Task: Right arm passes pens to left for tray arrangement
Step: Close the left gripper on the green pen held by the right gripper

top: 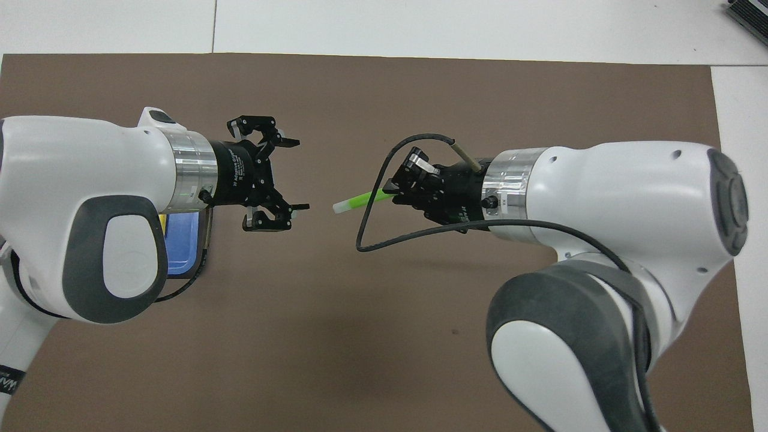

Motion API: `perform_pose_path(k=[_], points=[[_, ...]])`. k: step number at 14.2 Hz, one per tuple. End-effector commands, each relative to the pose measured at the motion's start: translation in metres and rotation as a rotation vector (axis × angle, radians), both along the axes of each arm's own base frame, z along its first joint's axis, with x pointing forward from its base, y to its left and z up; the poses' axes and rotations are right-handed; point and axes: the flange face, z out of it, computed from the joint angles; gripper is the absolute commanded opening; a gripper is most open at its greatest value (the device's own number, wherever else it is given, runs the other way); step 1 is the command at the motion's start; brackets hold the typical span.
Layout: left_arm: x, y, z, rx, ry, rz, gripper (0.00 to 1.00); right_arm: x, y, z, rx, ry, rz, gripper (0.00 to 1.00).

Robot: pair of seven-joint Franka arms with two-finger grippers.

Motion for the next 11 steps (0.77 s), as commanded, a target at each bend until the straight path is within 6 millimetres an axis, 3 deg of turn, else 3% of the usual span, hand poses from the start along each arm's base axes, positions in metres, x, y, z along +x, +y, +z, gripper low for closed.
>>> perform_pose_path(k=[1,8,11], points=[[-0.018,-0.019,0.003,-0.025,0.004,0.027,1.0,-0.011,0.013,-0.004,0.046,-0.001,-0.089,0.0],[-0.039,-0.051,0.006,-0.02,0.009,-0.054,0.98,-0.012,0.015,-0.005,0.054,0.001,-0.109,0.0],[-0.04,-0.053,0.005,-0.017,0.006,-0.063,0.86,-0.011,0.015,-0.007,0.053,0.0,-0.107,0.0]])
